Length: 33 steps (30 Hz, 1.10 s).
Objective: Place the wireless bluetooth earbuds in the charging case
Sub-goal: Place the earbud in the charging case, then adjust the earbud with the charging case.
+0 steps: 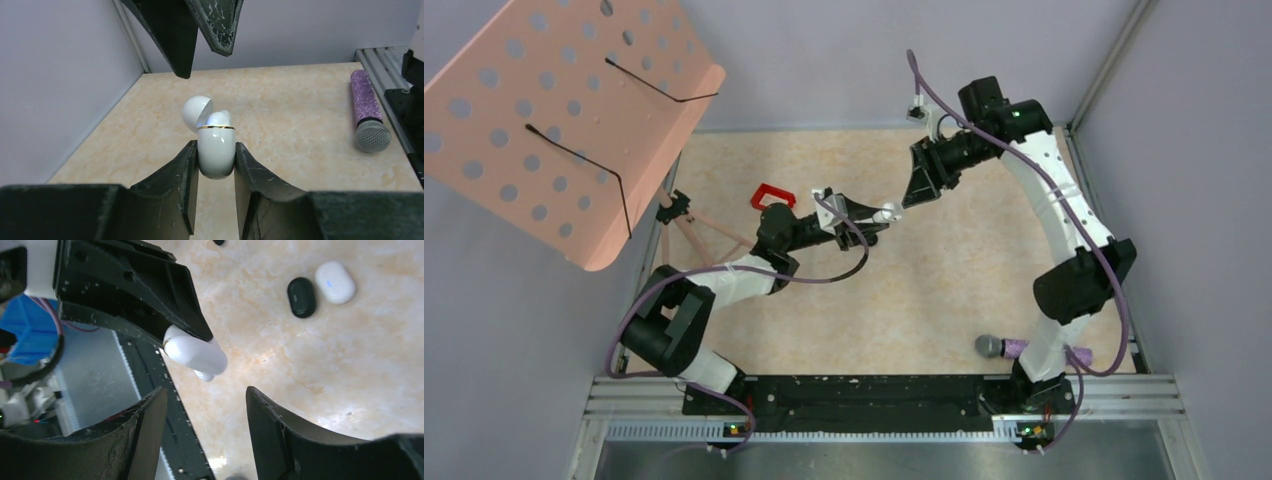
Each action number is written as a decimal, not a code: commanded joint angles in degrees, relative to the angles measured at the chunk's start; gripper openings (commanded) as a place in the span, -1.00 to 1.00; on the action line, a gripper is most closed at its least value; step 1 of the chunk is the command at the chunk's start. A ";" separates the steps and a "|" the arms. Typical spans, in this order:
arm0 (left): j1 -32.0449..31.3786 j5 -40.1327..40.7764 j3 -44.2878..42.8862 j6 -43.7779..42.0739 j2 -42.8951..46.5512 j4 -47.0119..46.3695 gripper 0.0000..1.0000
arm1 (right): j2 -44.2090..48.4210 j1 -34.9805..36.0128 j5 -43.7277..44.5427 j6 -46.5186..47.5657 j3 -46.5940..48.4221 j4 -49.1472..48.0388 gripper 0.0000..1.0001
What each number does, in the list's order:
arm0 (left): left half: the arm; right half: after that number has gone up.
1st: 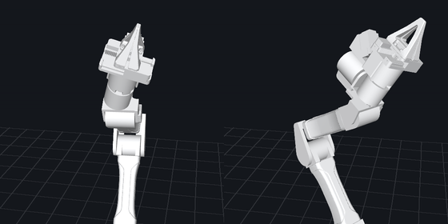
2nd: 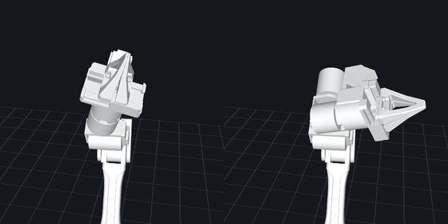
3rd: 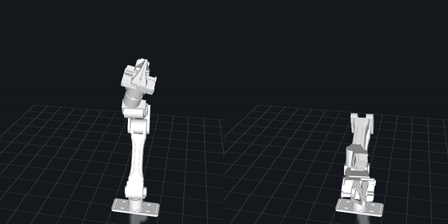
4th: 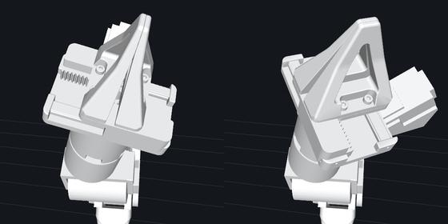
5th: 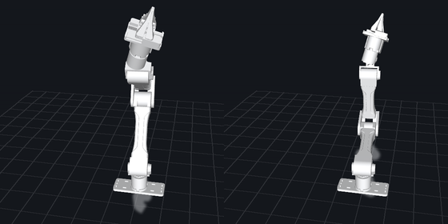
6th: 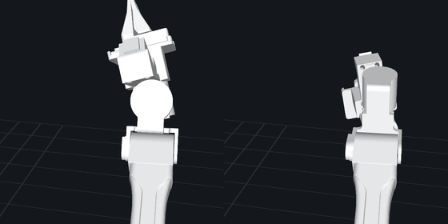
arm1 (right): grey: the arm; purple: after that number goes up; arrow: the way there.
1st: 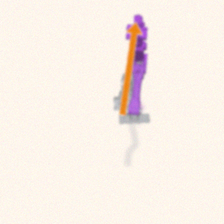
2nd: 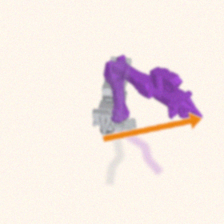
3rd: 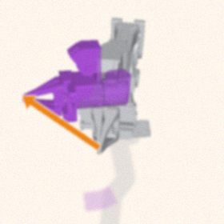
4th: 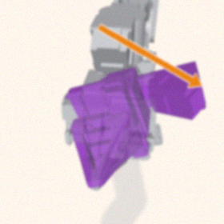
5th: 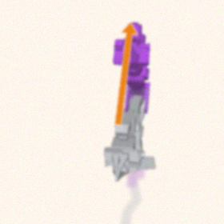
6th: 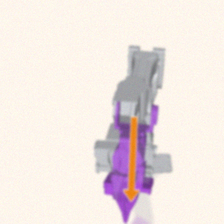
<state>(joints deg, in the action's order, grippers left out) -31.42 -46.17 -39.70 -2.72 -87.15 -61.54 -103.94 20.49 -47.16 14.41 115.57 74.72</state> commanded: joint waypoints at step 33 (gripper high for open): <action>0.83 -10.85 -6.79 15.53 6.82 1.07 -1.00 | 12.12 6.32 6.80 16.35 -8.77 -6.46 0.16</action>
<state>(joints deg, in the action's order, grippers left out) -30.79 -55.20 -44.34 13.39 -82.96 -58.65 -93.71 26.63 -41.82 31.73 107.26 70.76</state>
